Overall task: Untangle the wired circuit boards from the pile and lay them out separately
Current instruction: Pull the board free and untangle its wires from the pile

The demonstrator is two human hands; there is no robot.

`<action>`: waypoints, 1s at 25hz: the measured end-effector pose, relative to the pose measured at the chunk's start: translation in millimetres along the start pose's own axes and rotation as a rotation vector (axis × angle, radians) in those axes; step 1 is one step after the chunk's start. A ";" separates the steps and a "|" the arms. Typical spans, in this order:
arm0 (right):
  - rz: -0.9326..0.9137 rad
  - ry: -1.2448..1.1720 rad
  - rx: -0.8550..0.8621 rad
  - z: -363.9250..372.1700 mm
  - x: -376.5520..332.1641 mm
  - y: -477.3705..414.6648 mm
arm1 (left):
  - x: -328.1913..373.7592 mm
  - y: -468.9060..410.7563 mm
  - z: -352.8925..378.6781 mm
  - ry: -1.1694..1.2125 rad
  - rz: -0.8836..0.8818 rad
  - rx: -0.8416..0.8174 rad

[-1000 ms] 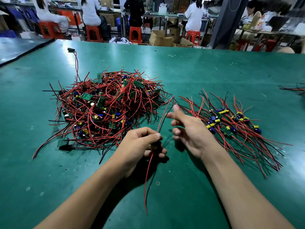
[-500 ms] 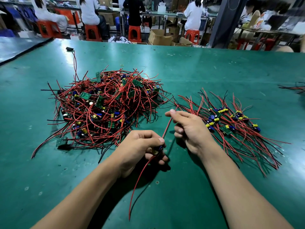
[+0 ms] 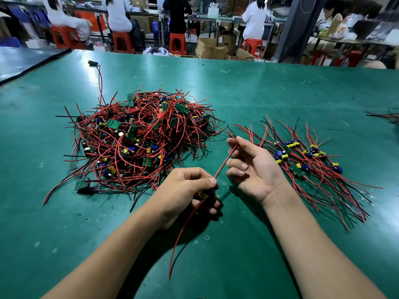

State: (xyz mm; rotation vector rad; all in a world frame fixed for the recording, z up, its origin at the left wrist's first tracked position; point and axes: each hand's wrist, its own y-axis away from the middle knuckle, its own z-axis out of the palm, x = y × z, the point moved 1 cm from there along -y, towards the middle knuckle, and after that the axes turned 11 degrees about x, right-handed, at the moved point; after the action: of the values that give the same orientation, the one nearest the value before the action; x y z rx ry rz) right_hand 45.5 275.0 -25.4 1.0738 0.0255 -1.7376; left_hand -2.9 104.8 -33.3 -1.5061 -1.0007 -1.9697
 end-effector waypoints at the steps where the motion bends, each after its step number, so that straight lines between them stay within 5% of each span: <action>1: 0.024 -0.021 -0.016 0.1 -0.7 0.7 | 0.0 0.1 0.2 -0.002 0.003 -0.001; 12: -0.048 -0.118 0.084 -1.1 -2.5 -2.6 | 0.2 0.8 0.8 0.005 -0.020 -0.012; 20: 0.140 -0.232 0.062 -7.5 -14.0 -1.7 | -0.1 0.5 2.2 0.047 0.001 0.021; 25: 0.036 -0.044 0.125 -6.6 -7.3 -1.0 | 1.2 -4.1 2.3 0.223 -0.027 0.094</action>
State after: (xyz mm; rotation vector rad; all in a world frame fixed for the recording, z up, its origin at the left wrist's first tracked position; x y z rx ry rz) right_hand 49.3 284.1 -25.0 1.1192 -0.1307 -1.7477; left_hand -4.8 109.2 -32.9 -1.1979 -1.0064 -2.0261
